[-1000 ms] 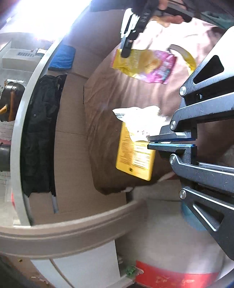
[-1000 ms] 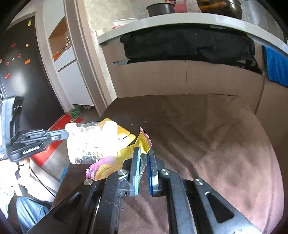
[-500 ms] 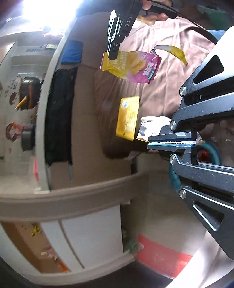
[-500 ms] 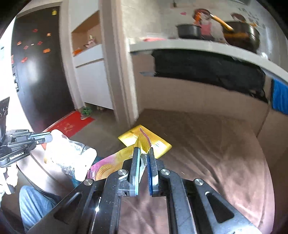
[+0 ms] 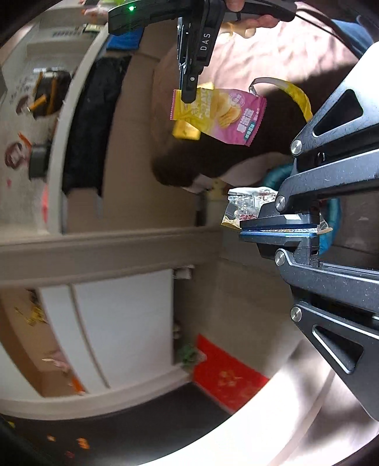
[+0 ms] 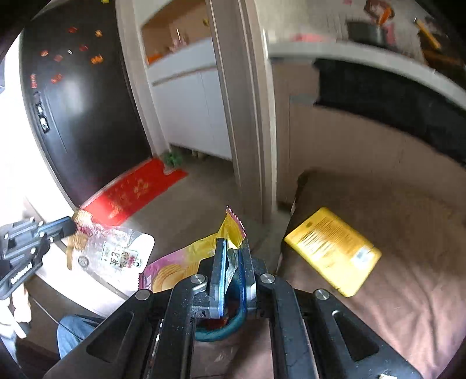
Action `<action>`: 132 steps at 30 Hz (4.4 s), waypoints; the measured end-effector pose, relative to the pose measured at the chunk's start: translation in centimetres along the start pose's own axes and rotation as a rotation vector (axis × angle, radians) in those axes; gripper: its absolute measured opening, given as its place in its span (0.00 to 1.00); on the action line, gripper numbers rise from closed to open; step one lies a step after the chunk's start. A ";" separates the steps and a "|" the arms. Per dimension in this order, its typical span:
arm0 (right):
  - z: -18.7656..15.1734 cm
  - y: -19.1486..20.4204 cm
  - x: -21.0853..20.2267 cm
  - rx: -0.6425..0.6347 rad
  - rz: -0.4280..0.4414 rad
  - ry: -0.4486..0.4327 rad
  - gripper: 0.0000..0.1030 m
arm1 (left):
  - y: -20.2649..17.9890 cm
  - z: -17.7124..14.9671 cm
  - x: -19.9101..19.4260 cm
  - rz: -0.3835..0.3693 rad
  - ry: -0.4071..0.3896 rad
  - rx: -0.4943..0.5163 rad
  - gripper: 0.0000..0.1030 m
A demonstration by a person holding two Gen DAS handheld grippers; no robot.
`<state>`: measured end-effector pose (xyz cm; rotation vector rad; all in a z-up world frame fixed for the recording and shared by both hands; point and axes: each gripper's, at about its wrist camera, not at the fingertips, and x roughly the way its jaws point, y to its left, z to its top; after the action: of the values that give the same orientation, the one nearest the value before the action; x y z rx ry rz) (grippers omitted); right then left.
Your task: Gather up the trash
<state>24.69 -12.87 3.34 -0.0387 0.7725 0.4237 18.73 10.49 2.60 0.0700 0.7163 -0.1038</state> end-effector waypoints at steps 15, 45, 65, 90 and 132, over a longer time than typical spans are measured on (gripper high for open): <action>-3.6 4.8 17.2 -0.092 -0.111 0.352 0.07 | 4.2 -7.5 14.8 -0.107 0.221 -0.157 0.00; -6.0 4.9 22.0 -0.058 -0.098 0.456 0.33 | 3.9 -9.4 20.3 -0.195 0.388 -0.295 0.22; -6.2 4.1 2.9 0.021 0.012 0.060 0.35 | -2.2 -6.4 0.8 0.045 0.060 -0.265 0.23; -19.1 4.7 -17.0 0.072 -0.024 -0.166 0.39 | -12.2 -13.4 -14.9 0.112 -0.052 -0.190 0.23; -20.7 5.6 -20.2 0.064 -0.061 -0.152 0.39 | -13.2 -13.4 -17.0 0.116 -0.026 -0.207 0.23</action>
<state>-4.11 -18.77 2.94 0.0296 0.6331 0.3391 -4.32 -0.02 3.32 -0.0871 0.6922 0.0805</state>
